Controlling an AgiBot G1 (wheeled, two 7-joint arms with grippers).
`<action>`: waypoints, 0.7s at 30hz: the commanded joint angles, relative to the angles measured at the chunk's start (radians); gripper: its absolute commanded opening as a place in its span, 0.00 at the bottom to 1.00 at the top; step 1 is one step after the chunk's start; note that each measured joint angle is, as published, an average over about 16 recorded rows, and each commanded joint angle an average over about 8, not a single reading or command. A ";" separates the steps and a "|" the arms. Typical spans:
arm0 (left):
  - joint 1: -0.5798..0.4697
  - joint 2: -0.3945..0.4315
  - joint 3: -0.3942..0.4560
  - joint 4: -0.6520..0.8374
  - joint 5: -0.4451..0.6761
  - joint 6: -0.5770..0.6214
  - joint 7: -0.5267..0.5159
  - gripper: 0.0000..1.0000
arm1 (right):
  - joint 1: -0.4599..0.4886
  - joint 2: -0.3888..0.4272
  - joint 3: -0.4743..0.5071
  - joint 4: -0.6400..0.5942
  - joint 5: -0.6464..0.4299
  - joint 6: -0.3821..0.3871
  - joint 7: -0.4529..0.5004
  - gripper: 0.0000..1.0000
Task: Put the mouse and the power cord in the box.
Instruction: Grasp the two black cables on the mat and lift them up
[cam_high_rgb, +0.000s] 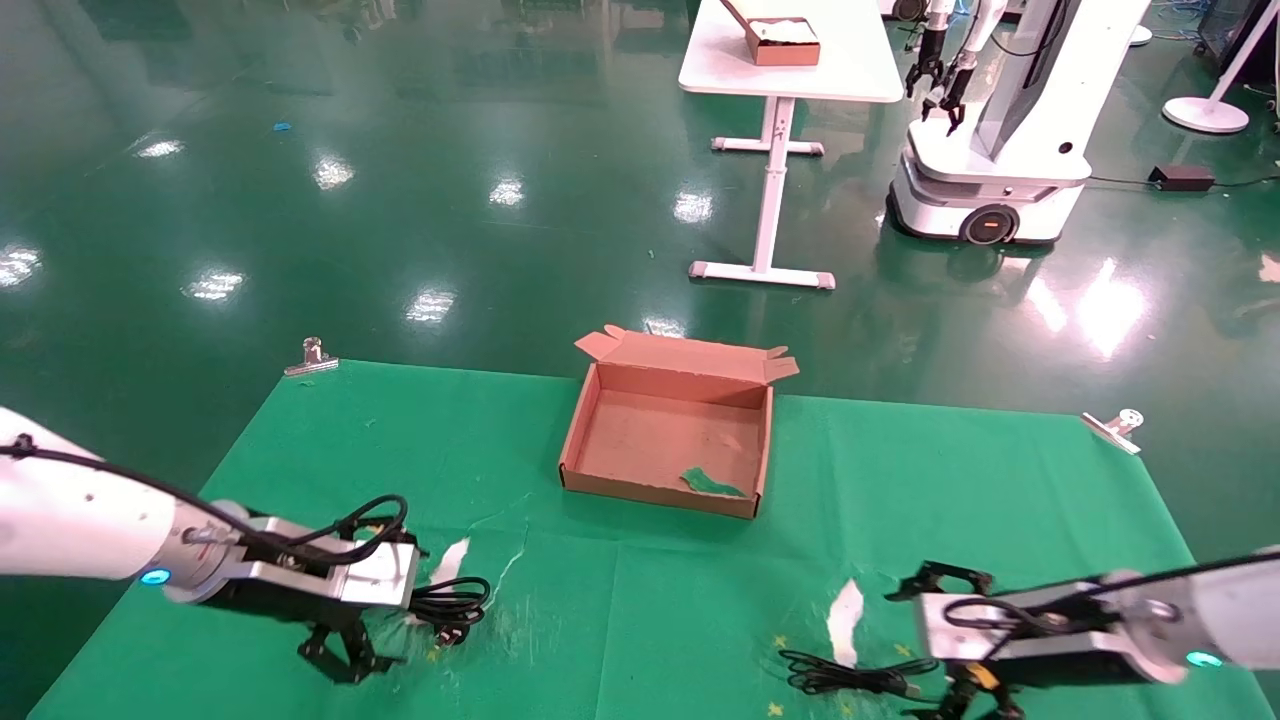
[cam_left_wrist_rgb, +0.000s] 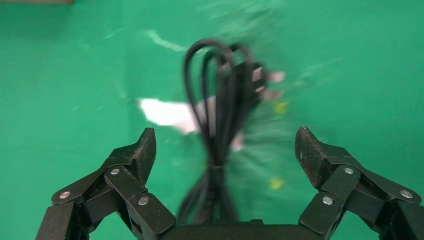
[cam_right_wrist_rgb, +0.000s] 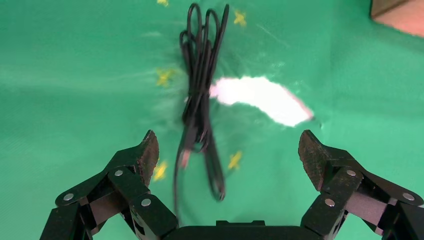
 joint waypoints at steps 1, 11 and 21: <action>-0.014 0.028 0.006 0.059 0.019 -0.049 0.034 1.00 | 0.026 -0.041 -0.011 -0.060 -0.022 0.025 -0.043 1.00; -0.037 0.082 0.008 0.217 0.025 -0.106 0.147 1.00 | 0.065 -0.112 -0.001 -0.244 -0.008 0.059 -0.166 1.00; -0.055 0.091 0.006 0.296 0.025 -0.123 0.193 0.17 | 0.081 -0.124 0.010 -0.322 0.007 0.048 -0.231 0.19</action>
